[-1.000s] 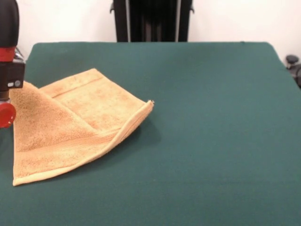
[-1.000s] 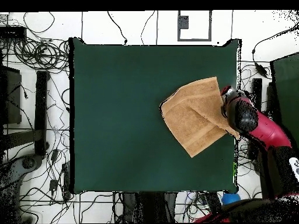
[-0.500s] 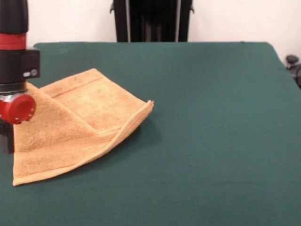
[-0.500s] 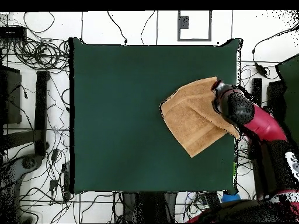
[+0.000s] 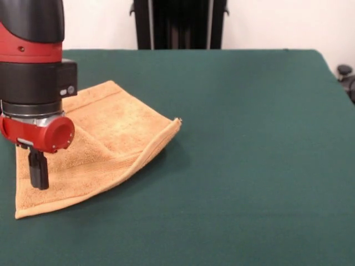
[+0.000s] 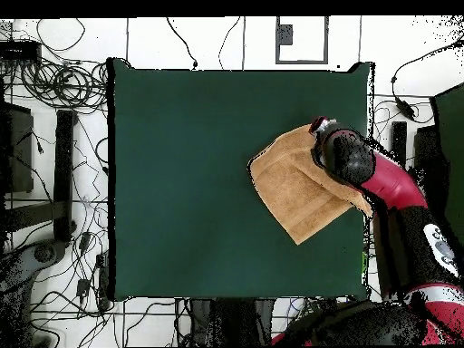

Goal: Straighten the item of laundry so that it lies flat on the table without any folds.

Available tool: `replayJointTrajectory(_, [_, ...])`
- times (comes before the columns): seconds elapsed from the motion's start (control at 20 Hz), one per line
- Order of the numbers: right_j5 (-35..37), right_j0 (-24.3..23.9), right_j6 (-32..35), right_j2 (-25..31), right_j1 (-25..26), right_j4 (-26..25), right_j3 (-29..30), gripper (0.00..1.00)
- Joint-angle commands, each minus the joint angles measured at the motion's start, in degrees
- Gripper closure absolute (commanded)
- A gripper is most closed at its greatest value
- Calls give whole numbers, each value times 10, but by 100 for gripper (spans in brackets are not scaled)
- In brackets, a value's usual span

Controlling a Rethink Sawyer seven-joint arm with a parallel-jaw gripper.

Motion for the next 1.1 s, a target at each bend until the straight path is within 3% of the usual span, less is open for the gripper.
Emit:
replayJointTrajectory(0.05, [50,-15,105,63,33,60,93,100])
replayJointTrajectory(0.2, [62,-38,107,95,43,85,126,100])
replayJointTrajectory(0.65, [111,-37,92,88,51,134,138,100])
replayJointTrajectory(1.0, [70,-36,96,86,51,139,150,100])
replayJointTrajectory(1.05, [64,-37,98,88,51,140,153,0])
replayJointTrajectory(1.1, [61,-40,99,90,53,142,155,0])
